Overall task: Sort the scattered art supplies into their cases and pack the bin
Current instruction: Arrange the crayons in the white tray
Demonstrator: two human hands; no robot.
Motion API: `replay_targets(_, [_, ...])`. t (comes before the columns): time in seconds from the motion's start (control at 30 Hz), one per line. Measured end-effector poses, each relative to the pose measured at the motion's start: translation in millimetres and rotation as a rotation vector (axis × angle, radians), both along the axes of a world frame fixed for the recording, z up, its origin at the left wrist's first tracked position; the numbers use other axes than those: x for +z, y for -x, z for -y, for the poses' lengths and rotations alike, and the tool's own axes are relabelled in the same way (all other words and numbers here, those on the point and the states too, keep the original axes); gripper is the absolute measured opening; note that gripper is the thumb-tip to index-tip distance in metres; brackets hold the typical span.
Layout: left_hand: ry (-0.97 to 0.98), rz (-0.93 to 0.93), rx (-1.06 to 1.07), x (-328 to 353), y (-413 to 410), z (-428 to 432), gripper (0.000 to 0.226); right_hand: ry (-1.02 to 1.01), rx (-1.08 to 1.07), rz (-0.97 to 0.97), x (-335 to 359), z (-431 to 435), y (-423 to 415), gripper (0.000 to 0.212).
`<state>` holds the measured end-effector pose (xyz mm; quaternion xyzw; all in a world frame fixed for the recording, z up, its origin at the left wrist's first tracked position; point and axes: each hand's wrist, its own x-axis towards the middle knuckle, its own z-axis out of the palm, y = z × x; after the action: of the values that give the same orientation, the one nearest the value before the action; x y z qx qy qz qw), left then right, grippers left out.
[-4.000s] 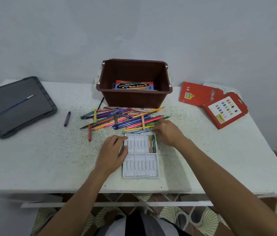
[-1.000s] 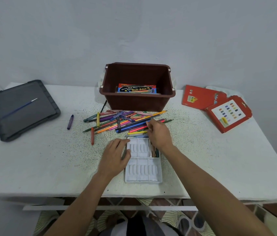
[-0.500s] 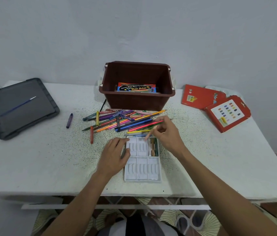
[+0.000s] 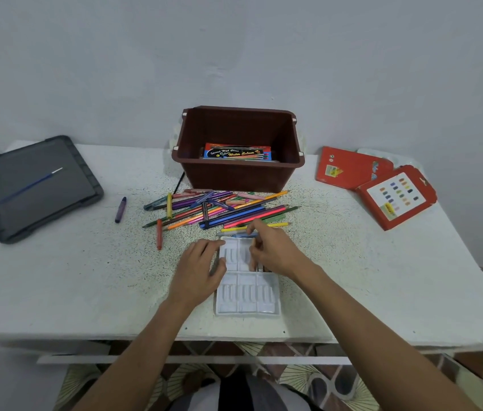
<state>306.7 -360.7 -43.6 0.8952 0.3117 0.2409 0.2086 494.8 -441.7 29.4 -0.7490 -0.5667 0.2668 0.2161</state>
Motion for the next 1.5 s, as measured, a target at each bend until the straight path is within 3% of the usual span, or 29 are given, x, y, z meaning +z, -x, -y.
replay_targets(0.2, [-0.005,0.002,0.000,-1,1,0,0.038,-0.139,-0.111,0.206,-22,7,4,0.018])
replay_targets(0.37, [-0.005,0.001,0.002,-1,0,0,0.039,-0.153,-0.171,0.257,-32,14,6,0.032])
replay_targets(0.63, [-0.004,-0.001,0.001,0,1,1,0.038,-0.158,-0.266,0.295,-40,21,3,0.036])
replay_targets(0.77, [0.007,-0.010,0.002,0,1,0,0.039,-0.226,-0.268,0.269,-37,19,-2,0.024])
replay_targets(0.97, [0.016,-0.017,0.004,-1,1,-1,0.040,-0.260,-0.099,0.432,-23,-1,-15,0.018])
replay_targets(1.1, [0.019,-0.021,0.002,-1,1,0,0.040,-0.175,0.037,0.512,-20,-14,-16,0.012])
replay_targets(1.5, [0.008,-0.009,-0.006,-2,1,-1,0.037,-0.031,0.046,0.407,-17,-18,-19,0.023])
